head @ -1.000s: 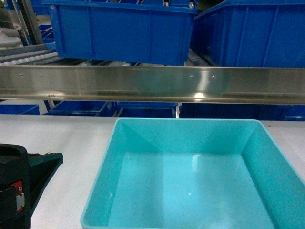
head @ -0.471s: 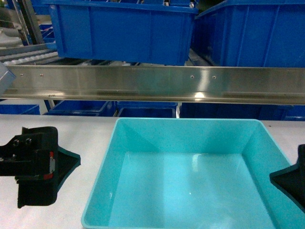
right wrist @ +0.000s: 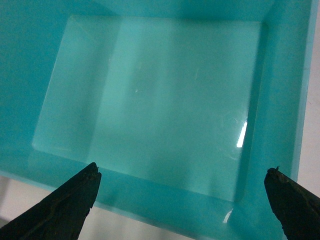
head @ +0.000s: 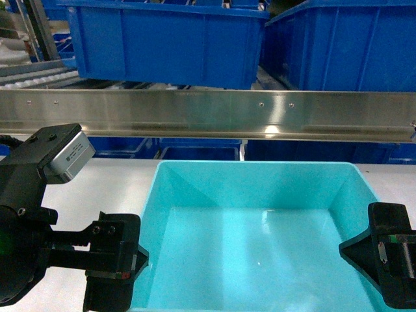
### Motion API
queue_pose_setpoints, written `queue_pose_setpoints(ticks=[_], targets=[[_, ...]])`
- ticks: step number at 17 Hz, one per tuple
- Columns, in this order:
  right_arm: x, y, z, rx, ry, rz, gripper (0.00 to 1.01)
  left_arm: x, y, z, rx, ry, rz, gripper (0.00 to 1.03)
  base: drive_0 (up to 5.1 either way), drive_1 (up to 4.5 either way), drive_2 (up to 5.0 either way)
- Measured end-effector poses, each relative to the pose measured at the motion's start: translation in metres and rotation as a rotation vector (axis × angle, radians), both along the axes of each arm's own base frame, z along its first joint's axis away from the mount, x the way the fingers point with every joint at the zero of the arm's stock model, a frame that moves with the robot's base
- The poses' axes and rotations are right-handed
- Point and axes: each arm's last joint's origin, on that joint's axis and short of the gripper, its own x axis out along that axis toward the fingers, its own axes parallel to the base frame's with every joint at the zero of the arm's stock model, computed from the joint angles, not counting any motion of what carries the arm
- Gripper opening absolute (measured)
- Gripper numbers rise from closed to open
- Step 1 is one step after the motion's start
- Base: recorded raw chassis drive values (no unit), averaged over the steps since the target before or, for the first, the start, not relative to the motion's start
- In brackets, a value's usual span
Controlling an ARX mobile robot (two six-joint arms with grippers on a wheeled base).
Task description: Organize blue bins on left shelf correctly
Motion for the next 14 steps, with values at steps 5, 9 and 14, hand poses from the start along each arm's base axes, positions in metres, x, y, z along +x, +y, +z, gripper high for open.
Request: queue_pose_setpoints(ticks=[5, 9, 14], targets=[[0.010, 0.001, -0.011, -0.055, 0.026, -0.018, 0.98, 0.008, 0.001, -0.003, -0.001, 0.008, 0.004, 0.98, 0.0, 0.00, 0.0], [0.021, 0.001, -0.018, -0.086, 0.018, -0.023, 0.98, 0.017, -0.002, -0.010, 0.015, 0.010, -0.012, 0.98, 0.0, 0.00, 0.0], [0.036, -0.010, -0.032, -0.110, 0.024, -0.037, 0.98, 0.020, -0.019, -0.028, 0.047, 0.060, -0.071, 0.98, 0.0, 0.00, 0.0]])
